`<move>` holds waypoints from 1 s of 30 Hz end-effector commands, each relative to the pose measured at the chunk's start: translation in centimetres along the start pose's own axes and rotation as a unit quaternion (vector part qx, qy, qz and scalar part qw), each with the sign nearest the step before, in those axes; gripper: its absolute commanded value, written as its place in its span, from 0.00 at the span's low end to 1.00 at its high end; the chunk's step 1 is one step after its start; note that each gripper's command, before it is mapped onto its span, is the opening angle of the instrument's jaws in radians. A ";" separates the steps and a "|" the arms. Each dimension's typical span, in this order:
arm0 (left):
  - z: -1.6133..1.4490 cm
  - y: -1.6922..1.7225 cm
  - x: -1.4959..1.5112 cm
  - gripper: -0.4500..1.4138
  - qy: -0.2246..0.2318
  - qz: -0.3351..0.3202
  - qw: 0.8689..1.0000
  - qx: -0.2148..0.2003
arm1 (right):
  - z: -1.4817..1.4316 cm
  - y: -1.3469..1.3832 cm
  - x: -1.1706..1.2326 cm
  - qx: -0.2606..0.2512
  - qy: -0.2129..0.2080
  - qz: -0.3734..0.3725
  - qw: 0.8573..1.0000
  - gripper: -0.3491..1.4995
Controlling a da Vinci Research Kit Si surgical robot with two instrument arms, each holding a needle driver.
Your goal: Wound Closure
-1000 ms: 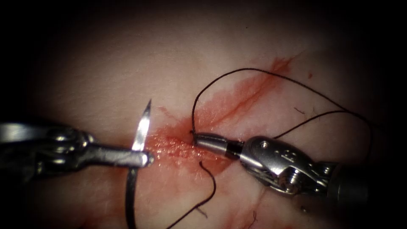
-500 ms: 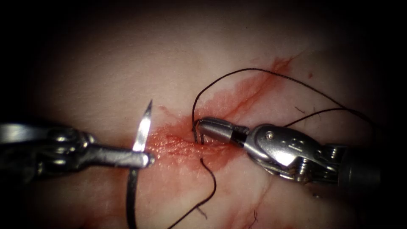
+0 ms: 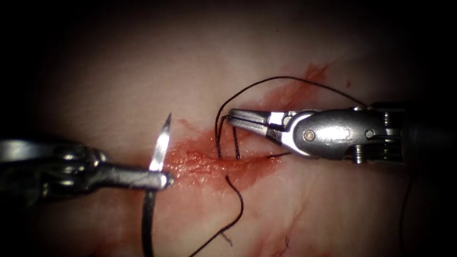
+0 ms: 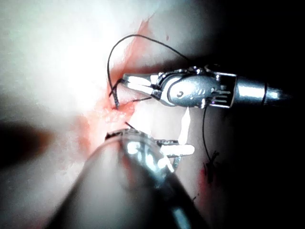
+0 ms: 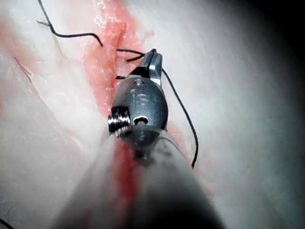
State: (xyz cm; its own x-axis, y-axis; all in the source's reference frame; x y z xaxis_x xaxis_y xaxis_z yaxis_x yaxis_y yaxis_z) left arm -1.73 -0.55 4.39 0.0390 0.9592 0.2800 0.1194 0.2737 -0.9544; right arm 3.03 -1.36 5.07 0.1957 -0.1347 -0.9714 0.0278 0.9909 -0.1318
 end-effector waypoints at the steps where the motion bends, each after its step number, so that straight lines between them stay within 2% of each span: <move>1: 0.04 -0.05 0.01 0.00 0.000 0.000 1.000 0.000 | 0.12 0.00 0.01 0.019 0.004 -0.027 0.999 0.00; 5: 0.04 -0.05 0.01 0.00 -0.001 0.000 1.000 0.000 | 0.16 -0.03 0.03 0.076 0.025 -0.059 0.995 0.00; 8: 0.04 -0.05 0.01 0.00 -0.001 0.000 1.000 -0.001 | 0.16 -0.03 0.05 0.088 0.034 -0.080 0.992 0.00; 14: 0.04 -0.05 0.01 0.00 -0.001 0.000 1.000 -0.001 | 0.15 0.04 0.13 0.102 0.017 -0.149 0.983 0.00; 25: 0.04 -0.05 0.01 0.00 -0.002 0.000 1.000 -0.001 | 0.00 0.25 0.25 0.068 -0.019 -0.197 0.978 0.00; 26: 0.04 -0.05 0.01 0.00 -0.002 0.000 1.000 -0.001 | -0.02 0.26 0.25 0.066 -0.021 -0.197 0.978 0.12; 27: 0.04 -0.05 0.01 0.00 -0.002 0.000 1.000 -0.001 | -0.03 0.27 0.25 0.060 -0.028 -0.196 0.978 0.40; 29: 0.04 -0.05 0.01 0.00 -0.002 0.000 1.000 -0.001 | -0.03 0.28 0.25 0.045 -0.045 -0.196 0.979 0.74; 30: 0.04 -0.04 0.01 0.00 -0.002 0.000 1.000 -0.001 | -0.03 0.29 0.25 0.036 -0.056 -0.194 0.979 0.86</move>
State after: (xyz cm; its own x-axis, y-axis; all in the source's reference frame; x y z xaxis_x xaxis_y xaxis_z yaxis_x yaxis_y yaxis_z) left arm -1.72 -0.54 4.39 0.0339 0.9590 0.2814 0.1207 0.2756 -0.9537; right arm 2.95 -1.14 4.79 0.2749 -0.5067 -0.8171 0.1885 0.8618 -0.4710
